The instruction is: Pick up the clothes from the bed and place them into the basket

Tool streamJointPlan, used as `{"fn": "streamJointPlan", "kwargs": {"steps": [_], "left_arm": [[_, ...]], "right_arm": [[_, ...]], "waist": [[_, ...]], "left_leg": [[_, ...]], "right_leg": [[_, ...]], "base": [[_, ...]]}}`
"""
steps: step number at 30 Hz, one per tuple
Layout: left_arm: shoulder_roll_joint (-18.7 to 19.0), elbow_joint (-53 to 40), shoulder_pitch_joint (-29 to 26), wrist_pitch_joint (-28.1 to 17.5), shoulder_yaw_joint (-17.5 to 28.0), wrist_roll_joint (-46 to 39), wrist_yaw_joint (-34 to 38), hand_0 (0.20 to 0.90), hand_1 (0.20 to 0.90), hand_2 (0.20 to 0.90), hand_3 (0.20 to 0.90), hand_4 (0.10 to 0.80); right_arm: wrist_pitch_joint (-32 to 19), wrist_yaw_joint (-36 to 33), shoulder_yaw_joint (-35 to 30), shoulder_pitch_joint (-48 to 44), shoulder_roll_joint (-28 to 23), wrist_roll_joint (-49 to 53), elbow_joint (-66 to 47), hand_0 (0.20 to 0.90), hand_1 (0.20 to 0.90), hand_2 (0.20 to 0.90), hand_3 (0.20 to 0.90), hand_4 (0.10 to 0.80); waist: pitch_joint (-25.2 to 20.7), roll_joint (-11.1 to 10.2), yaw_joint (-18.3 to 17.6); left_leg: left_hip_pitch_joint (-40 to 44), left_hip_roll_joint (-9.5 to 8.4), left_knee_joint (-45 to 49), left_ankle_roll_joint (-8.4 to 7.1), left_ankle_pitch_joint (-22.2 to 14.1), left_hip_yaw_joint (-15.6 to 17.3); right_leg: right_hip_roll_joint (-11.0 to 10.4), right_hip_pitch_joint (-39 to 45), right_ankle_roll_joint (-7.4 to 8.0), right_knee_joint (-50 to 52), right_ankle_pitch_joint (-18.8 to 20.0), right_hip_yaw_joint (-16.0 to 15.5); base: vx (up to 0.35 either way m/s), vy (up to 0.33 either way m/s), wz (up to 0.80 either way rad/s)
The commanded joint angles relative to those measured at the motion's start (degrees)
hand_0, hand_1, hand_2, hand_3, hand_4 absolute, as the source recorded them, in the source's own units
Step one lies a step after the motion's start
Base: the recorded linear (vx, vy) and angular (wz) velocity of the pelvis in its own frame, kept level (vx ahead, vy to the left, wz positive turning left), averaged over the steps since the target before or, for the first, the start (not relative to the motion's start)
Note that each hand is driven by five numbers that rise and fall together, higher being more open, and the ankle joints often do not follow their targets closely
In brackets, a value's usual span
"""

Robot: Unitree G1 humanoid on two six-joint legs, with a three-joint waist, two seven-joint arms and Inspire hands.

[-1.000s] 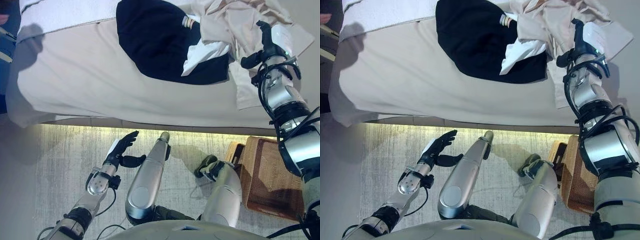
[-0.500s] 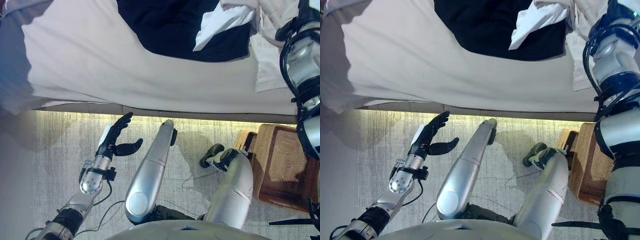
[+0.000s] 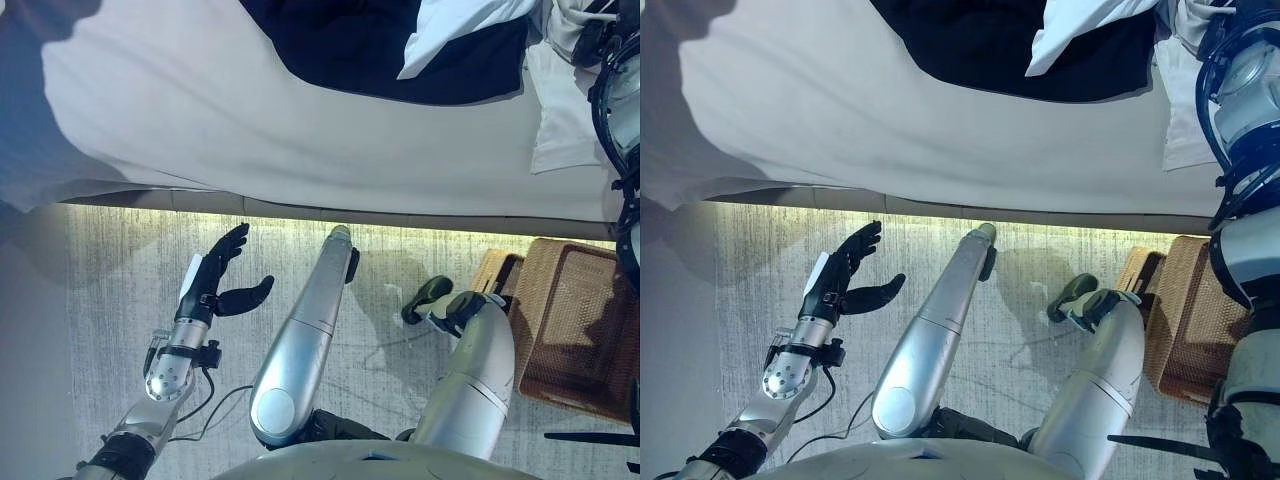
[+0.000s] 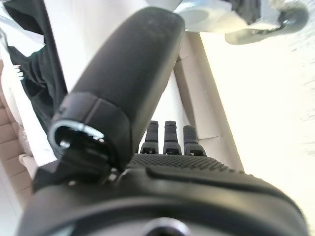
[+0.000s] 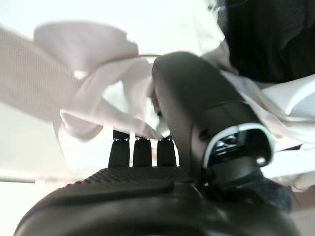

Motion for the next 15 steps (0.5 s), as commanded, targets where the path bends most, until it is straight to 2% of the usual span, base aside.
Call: {"fn": "streamJointPlan", "kwargs": {"steps": [1, 15], "left_arm": [[3.5, -3.7, 4.1, -5.5, 4.9, -2.0, 0.6, 0.900, 0.900, 0.900, 0.900, 0.800], [3.5, -3.3, 5.7, -6.8, 6.0, -0.8, -0.2, 0.900, 0.900, 0.900, 0.900, 0.800]], "right_arm": [[-3.1, 1.0, 4.1, -8.7, -5.5, 2.2, -0.3, 0.300, 0.300, 0.300, 0.200, 0.100], [-6.7, 0.6, 3.4, -8.3, -5.7, 1.5, 3.4, 0.300, 0.300, 0.300, 0.200, 0.100]], "waist": [[-2.6, 1.2, 1.5], [-2.6, -0.1, 2.1]], "left_leg": [[2.3, -1.57, -1.4, 2.65, -0.1, 5.7], [8.5, -0.90, -5.4, 1.94, 1.0, 5.4]], "right_leg": [[5.6, 4.2, -3.75, 1.5, -0.9, -4.4], [6.3, 10.4, -3.39, -2.1, 0.3, -5.5]], "base": [[0.000, 0.000, 0.00], [-0.008, -0.008, 0.01]]}}
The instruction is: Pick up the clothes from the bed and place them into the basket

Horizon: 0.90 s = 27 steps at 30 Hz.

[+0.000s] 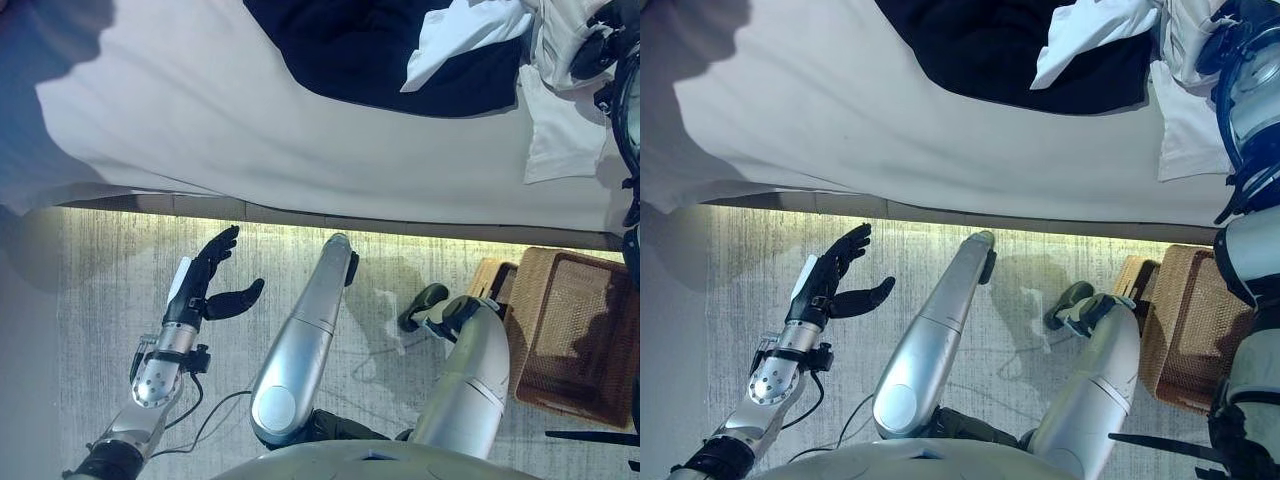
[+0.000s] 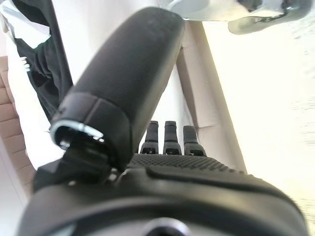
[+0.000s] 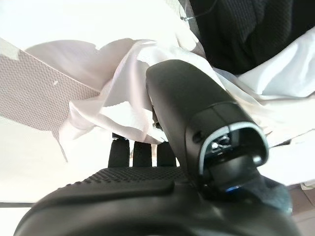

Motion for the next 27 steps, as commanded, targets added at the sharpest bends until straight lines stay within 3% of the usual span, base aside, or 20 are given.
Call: {"fn": "streamJointPlan", "kwargs": {"steps": [1, 4, 8, 11, 17, 21, 22, 27], "left_arm": [[2.7, -3.2, 2.5, -6.4, 4.7, -0.5, 0.5, 0.900, 0.900, 0.900, 0.900, 0.800], [2.5, -2.5, 2.3, -5.4, 4.3, 0.3, 0.4, 0.900, 0.900, 0.900, 0.900, 0.800], [2.1, 1.0, 2.2, -0.6, 2.6, 2.6, -4.1, 0.900, 0.900, 0.900, 0.900, 0.800], [1.8, 5.4, 1.5, 1.9, -0.5, 5.8, -3.9, 0.900, 0.900, 0.900, 0.900, 0.800], [0.6, 10.8, -0.2, 4.3, -1.8, 6.7, -4.4, 0.900, 0.900, 0.900, 0.900, 0.800], [0.2, 12.4, -0.8, 5.0, -1.6, 7.7, -4.1, 0.900, 0.900, 0.900, 0.900, 0.800], [0.1, 12.6, -0.8, 5.0, -1.8, 8.5, -3.7, 0.900, 0.900, 0.900, 0.900, 0.800], [-2.1, 15.0, -1.1, 5.2, -3.0, 13.2, -1.6, 0.900, 0.900, 0.900, 0.900, 0.800]], "right_arm": [[-3.2, -3.1, 3.3, -6.9, -5.3, -1.2, -1.4, 0.300, 0.300, 0.300, 0.200, 0.100], [-4.1, -3.3, 2.2, -6.2, -5.6, -0.1, -1.6, 0.300, 0.300, 0.300, 0.200, 0.100], [-5.8, -3.2, -1.7, -3.7, -6.4, 5.2, -3.2, 0.300, 0.300, 0.300, 0.200, 0.100], [-7.2, -0.1, -4.3, -3.0, -6.7, 11.6, -3.3, 0.300, 0.300, 0.300, 0.200, 0.100], [-8.5, 6.7, -8.0, -2.3, -7.2, 23.5, -3.1, 0.300, 0.300, 0.300, 0.200, 0.100], [-8.9, 8.5, -10.8, -1.7, -7.6, 29.7, -2.6, 0.300, 0.300, 0.300, 0.200, 0.100], [-9.4, 8.2, -11.6, -1.4, -7.7, 30.7, -3.0, 0.300, 0.300, 0.300, 0.200, 0.100], [-10.4, 7.7, -12.4, -1.8, -7.9, 32.6, -3.6, 0.300, 0.300, 0.300, 0.200, 0.100]], "waist": [[-2.6, -0.2, 1.8], [-2.6, -1.0, 1.7], [-3.9, -2.2, 1.0], [-6.4, -3.0, 0.1], [-9.7, -3.9, -0.9], [-12.5, -5.2, -1.5], [-13.3, -5.5, -1.8], [-18.0, -7.8, -3.6]], "left_leg": [[6.0, -0.90, -5.2, 1.66, 1.9, 5.3], [9.7, -0.99, -7.5, 1.45, 2.2, 5.1], [15.5, -0.92, -12.2, 1.14, 2.5, 5.1], [20.6, -0.02, -17.0, 0.77, 3.3, 5.5], [28.4, 1.97, -24.0, 0.01, 4.7, 6.0], [34.5, 3.00, -30.1, -0.60, 5.3, 5.5], [35.7, 3.34, -32.4, -0.42, 7.4, 5.7], [43.8, 4.74, -42.5, -1.69, 9.1, 7.6]], "right_leg": [[6.1, 7.4, -3.69, -1.1, 0.6, -5.4], [6.1, 10.9, -3.42, -3.3, 1.0, -5.6], [6.0, 16.8, -2.89, -7.2, 1.6, -5.9], [5.7, 22.1, -2.58, -11.4, 1.9, -6.3], [6.2, 31.4, -2.52, -20.1, 3.2, -7.3], [7.4, 38.2, -1.85, -28.3, 4.8, -7.0], [7.7, 39.7, -2.22, -31.1, 6.9, -7.8], [11.3, 47.2, -1.18, -43.5, 9.4, -7.5]], "base": [[0.000, 0.000, 0.00], [0.000, 0.000, 0.00], [0.011, 0.028, -0.06], [0.041, 0.075, -0.14], [0.041, 0.043, -0.12], [0.044, 0.007, -0.06], [0.011, 0.048, -0.12], [0.060, 0.025, -0.07]]}}
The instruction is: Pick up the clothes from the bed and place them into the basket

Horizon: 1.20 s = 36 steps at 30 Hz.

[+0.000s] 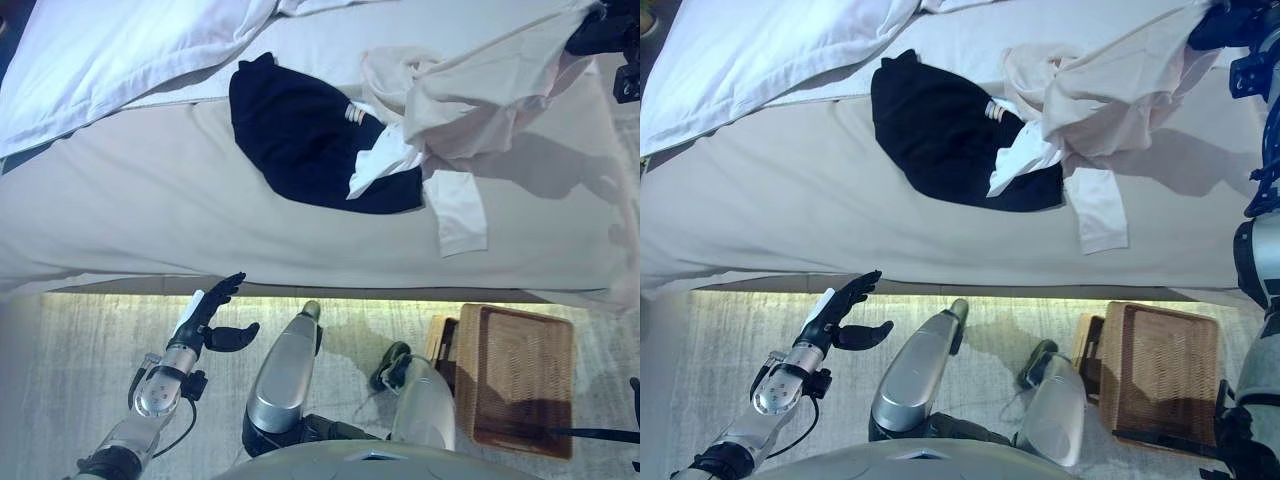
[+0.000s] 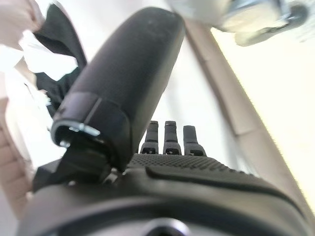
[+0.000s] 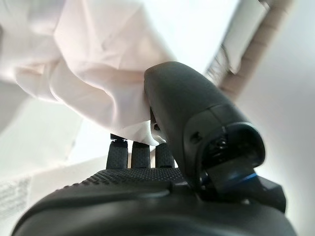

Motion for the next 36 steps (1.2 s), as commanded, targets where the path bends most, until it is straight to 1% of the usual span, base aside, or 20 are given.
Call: {"fn": "streamJointPlan", "kwargs": {"steps": [1, 5, 7, 9, 10, 11, 13, 15, 17, 20, 23, 27, 29, 31, 32, 33, 34, 36], "left_arm": [[-0.4, 1.7, 1.8, -2.8, -1.8, 4.4, 3.0, 0.900, 0.900, 0.900, 0.900, 0.800], [-1.9, 4.8, 0.8, -2.2, -3.3, 7.2, 3.3, 0.900, 0.900, 0.900, 0.900, 0.800], [-3.6, 8.9, -0.6, -1.8, -5.2, 8.2, 4.0, 0.900, 0.900, 0.900, 0.900, 0.800], [-4.5, 11.0, -1.3, -1.7, -5.7, 8.5, 4.8, 0.900, 0.900, 0.900, 0.900, 0.800], [-4.9, 12.8, -1.8, -1.6, -5.5, 8.3, 5.0, 0.900, 0.900, 0.900, 0.900, 0.800], [-5.0, 12.9, -1.8, -1.7, -5.5, 8.3, 5.0, 0.900, 0.900, 0.900, 0.900, 0.800], [-5.9, 16.2, -2.4, -1.7, -4.3, 7.5, 4.6, 0.900, 0.900, 0.900, 0.900, 0.800], [-6.1, 17.2, -2.5, -1.8, -3.8, 7.5, 4.4, 0.900, 0.900, 0.900, 0.900, 0.800], [-6.3, 19.0, -2.7, -2.2, -3.0, 8.2, 4.6, 0.900, 0.900, 0.900, 0.900, 0.800], [-6.4, 20.5, -3.0, -2.6, -2.4, 8.5, 5.1, 0.900, 0.900, 0.900, 0.900, 0.800], [-6.4, 21.7, -3.8, -3.3, -0.9, 8.0, 5.4, 0.900, 0.900, 0.900, 0.900, 0.800], [-6.6, 22.7, -4.7, -4.2, -0.5, 9.9, 5.9, 0.900, 0.900, 0.900, 0.900, 0.800], [-6.4, 23.2, -5.1, -5.5, -1.0, 13.4, 8.8, 0.900, 0.900, 0.900, 0.900, 0.800], [-6.0, 23.2, -5.6, -6.4, -1.4, 17.6, 13.7, 0.900, 0.900, 0.900, 0.900, 0.800], [-5.6, 23.0, -6.0, -6.0, -1.6, 21.0, 18.2, 0.900, 0.900, 0.900, 0.900, 0.800], [-5.0, 22.7, -6.7, -5.1, -1.8, 23.3, 22.0, 0.900, 0.900, 0.900, 0.900, 0.800], [-4.0, 22.2, -8.1, -3.1, -2.2, 30.1, 28.9, 0.900, 0.900, 0.900, 0.900, 0.800], [-2.1, 21.3, -10.0, -0.3, -3.7, 37.5, 34.5, 0.900, 0.900, 0.900, 0.900, 0.800]], "right_arm": [[-7.0, -2.2, -0.2, -3.2, -5.3, 4.4, -4.2, 0.300, 0.300, 0.300, 0.200, 0.100], [-7.0, -2.8, 0.2, -3.5, -5.2, 5.1, -5.3, 0.300, 0.300, 0.300, 0.200, 0.100], [-7.2, -3.3, 1.1, -4.3, -5.0, 5.7, -5.8, 0.300, 0.300, 0.300, 0.200, 0.100], [-7.7, -4.3, 1.3, -4.5, -4.9, 5.5, -5.9, 0.300, 0.300, 0.300, 0.200, 0.100], [-7.7, -4.6, 1.5, -4.7, -4.8, 5.6, -6.1, 0.300, 0.300, 0.300, 0.200, 0.100], [-7.7, -4.6, 1.6, -4.8, -4.7, 5.6, -6.1, 0.300, 0.300, 0.300, 0.200, 0.100], [-7.1, -5.9, 1.7, -4.8, -5.6, 5.1, -7.9, 0.300, 0.300, 0.300, 0.200, 0.100], [-6.8, -6.5, 1.6, -4.5, -6.1, 4.9, -9.2, 0.300, 0.300, 0.300, 0.200, 0.100], [-6.8, -7.8, 1.9, -4.3, -7.9, 5.2, -11.4, 0.300, 0.300, 0.300, 0.200, 0.100], [-6.8, -9.0, 1.9, -4.1, -9.4, 6.2, -13.6, 0.300, 0.300, 0.300, 0.200, 0.100], [-6.9, -10.9, 0.4, -2.3, -10.9, 10.5, -19.2, 0.300, 0.300, 0.300, 0.200, 0.100], [-7.2, -11.4, -2.4, 2.1, -12.0, 10.4, -25.0, 0.300, 0.300, 0.300, 0.200, 0.100], [-7.4, -11.2, -3.0, 3.3, -12.7, 9.5, -25.9, 0.300, 0.300, 0.300, 0.200, 0.100], [-7.9, -11.1, -3.2, 4.2, -13.1, 9.3, -26.3, 0.300, 0.300, 0.300, 0.200, 0.100], [-8.3, -10.9, -3.6, 4.7, -13.6, 9.7, -26.5, 0.300, 0.300, 0.300, 0.200, 0.100], [-8.7, -10.5, -4.5, 5.7, -14.1, 9.8, -26.7, 0.300, 0.300, 0.300, 0.200, 0.100], [-9.0, -10.1, -5.9, 7.4, -14.9, 10.1, -27.4, 0.300, 0.300, 0.300, 0.200, 0.100], [-8.4, -9.4, -7.4, 9.5, -15.5, 9.9, -28.3, 0.300, 0.300, 0.300, 0.200, 0.100]], "waist": [[-11.6, -2.6, -1.2], [-14.1, -3.3, -2.7], [-16.6, -3.5, -4.8], [-17.8, -3.6, -5.8], [-18.6, -3.8, -6.6], [-18.6, -3.7, -6.5], [-20.0, -4.1, -8.0], [-20.4, -4.2, -8.4], [-21.2, -4.5, -9.6], [-21.8, -4.9, -10.4], [-22.4, -5.3, -12.2], [-22.9, -5.3, -14.1], [-23.1, -5.3, -14.7], [-23.3, -5.3, -15.4], [-23.4, -5.3, -15.8], [-23.4, -5.2, -16.3], [-23.5, -5.1, -17.0], [-23.5, -5.2, -17.8]], "left_leg": [[1.5, 1.70, -4.6, -1.09, 0.8, 3.3], [5.0, 2.02, -9.7, -1.38, 2.1, 4.2], [7.9, 2.23, -13.9, -1.51, 3.4, 5.5], [8.9, 2.38, -16.0, -1.55, 4.4, 6.1], [9.8, 2.59, -17.4, -1.68, 4.8, 6.5], [10.0, 2.60, -17.6, -1.68, 4.9, 6.5], [11.7, 3.14, -20.4, -2.02, 5.6, 7.7], [12.3, 3.37, -21.9, -2.21, 6.2, 8.1], [12.9, 3.63, -23.4, -2.42, 6.6, 8.3], [13.3, 3.87, -24.2, -2.60, 6.8, 8.8], [14.0, 4.22, -25.2, -2.94, 6.9, 9.9], [14.8, 4.51, -26.5, -3.15, 7.0, 10.9], [15.0, 4.59, -26.7, -3.25, 7.0, 11.2], [15.4, 4.72, -26.9, -3.33, 7.0, 11.6], [15.7, 4.79, -27.1, -3.31, 6.9, 11.9], [15.9, 4.86, -27.1, -3.30, 6.7, 12.2], [16.1, 4.96, -27.1, -3.27, 6.5, 12.7], [16.1, 5.09, -27.1, -3.30, 6.5, 13.0]], "right_leg": [[5.5, 6.9, -4.06, -5.1, -1.7, -2.5], [6.5, 8.9, -3.00, -9.5, -0.1, -1.4], [7.3, 10.2, -2.25, -12.8, 1.3, -0.4], [7.5, 10.7, -1.76, -14.7, 2.6, 0.0], [7.7, 11.0, -1.39, -15.9, 3.2, 0.5], [7.7, 11.1, -1.38, -16.0, 3.3, 0.6], [8.0, 11.8, -0.66, -18.3, 4.5, 1.4], [8.3, 12.0, -0.42, -19.1, 5.0, 1.6], [8.7, 12.1, -0.17, -20.2, 5.4, 2.9], [9.0, 12.1, 0.06, -21.3, 6.0, 3.7], [9.1, 12.2, 0.61, -23.4, 7.3, 5.2], [9.1, 12.0, 1.19, -24.9, 8.4, 6.4], [9.1, 11.9, 1.37, -25.5, 8.9, 7.1], [9.2, 11.9, 1.63, -26.3, 9.4, 7.8], [9.2, 11.9, 1.74, -26.7, 9.7, 8.2], [9.2, 11.9, 1.87, -26.9, 9.8, 8.6], [9.3, 11.7, 2.04, -26.9, 9.8, 9.1], [9.4, 11.4, 2.16, -26.8, 9.8, 9.7]], "base": [[0.050, 0.001, -0.14], [0.028, 0.016, -0.16], [0.054, 0.055, -0.25], [0.029, 0.032, -0.29], [0.022, 0.014, -0.30], [0.052, 0.008, -0.27], [0.050, 0.000, -0.19], [0.026, -0.007, -0.33], [0.028, -0.017, -0.25], [0.010, -0.035, -0.22], [0.007, -0.040, -0.21], [-0.005, -0.021, -0.18], [0.007, -0.011, -0.26], [0.015, -0.002, -0.12], [0.016, 0.009, -0.22], [0.014, 0.009, -0.27], [0.006, 0.004, -0.24], [-0.015, -0.002, -0.15]]}}
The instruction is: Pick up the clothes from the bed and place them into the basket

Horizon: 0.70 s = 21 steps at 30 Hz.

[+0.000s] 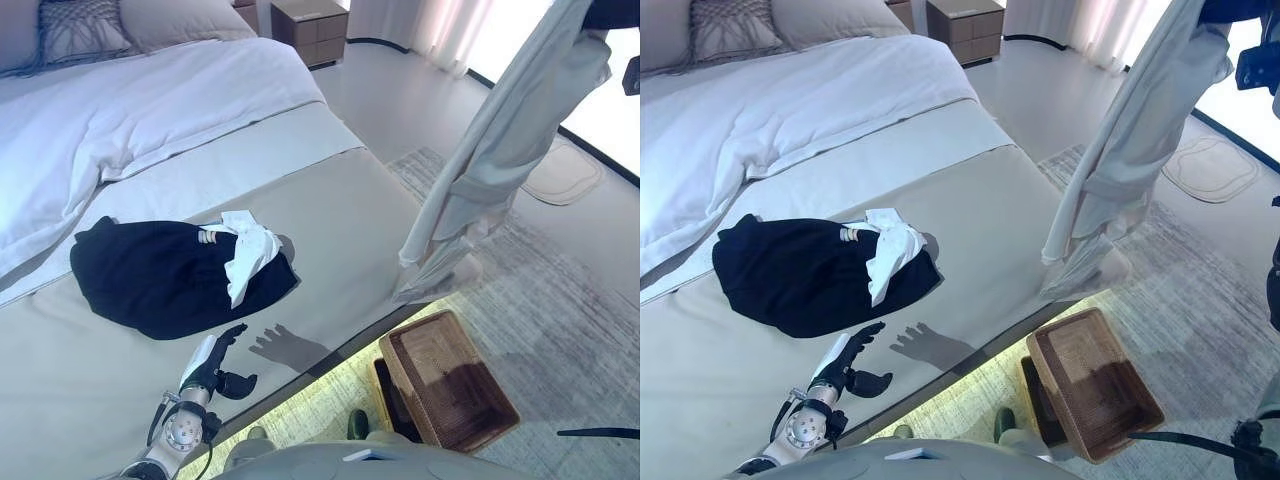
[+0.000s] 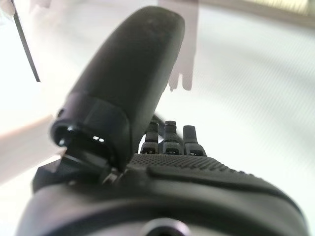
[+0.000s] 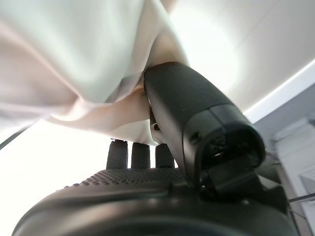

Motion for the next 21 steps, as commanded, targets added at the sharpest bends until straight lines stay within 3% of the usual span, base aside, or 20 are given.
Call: {"fn": "streamJointPlan", "kwargs": {"steps": [1, 8, 14, 21], "left_arm": [[6.3, -2.1, -6.2, 0.7, -3.1, 11.7, 13.9, 0.900, 0.900, 0.900, 0.900, 0.800], [10.1, -4.7, -9.4, 2.4, -3.6, 16.3, 18.6, 0.900, 0.900, 0.900, 0.900, 0.800], [11.8, -7.2, -9.9, 3.4, -1.9, 20.2, 25.6, 0.900, 0.900, 0.900, 0.900, 0.800], [13.0, -8.6, -9.3, -0.8, 0.9, 20.7, 28.0, 0.900, 0.900, 0.900, 0.900, 0.800]], "right_arm": [[-7.4, -0.8, -3.3, -4.5, -6.5, 1.6, -3.4, 0.300, 0.300, 0.300, 0.200, 0.100], [-7.7, 4.9, -8.1, 3.8, -9.2, 3.0, -4.3, 0.300, 0.300, 0.300, 0.200, 0.100], [-9.5, 5.1, -14.3, 11.3, -9.5, 3.7, -5.1, 0.300, 0.300, 0.300, 0.200, 0.100], [-12.9, 2.8, -25.0, 22.3, -7.9, 4.7, -10.3, 0.300, 0.300, 0.300, 0.200, 0.100]], "waist": [[-5.6, -1.0, -0.7], [-5.2, -0.8, -2.5], [-4.9, -0.5, -3.1], [-4.5, 0.2, -4.1]], "left_leg": [[-3.8, 0.20, 1.1, -0.32, -0.7, -1.0], [-3.6, 0.37, 1.5, -0.15, -1.0, -0.3], [-3.2, 0.21, 1.7, -0.11, -1.5, -0.5], [-2.7, -0.01, 1.3, 0.17, -1.9, -0.6]], "right_leg": [[-1.2, -1.0, 2.21, 3.8, -3.5, -1.0], [-0.8, -1.6, 2.25, 4.1, -3.4, 0.2], [-0.8, -1.6, 2.20, 4.1, -3.4, 0.7], [-0.5, -1.8, 2.26, 4.8, -3.7, 1.5]], "base": [[-0.025, -0.003, -0.12], [-0.022, -0.002, -0.10], [-0.005, -0.001, -0.02], [-0.010, -0.008, 0.00]]}}
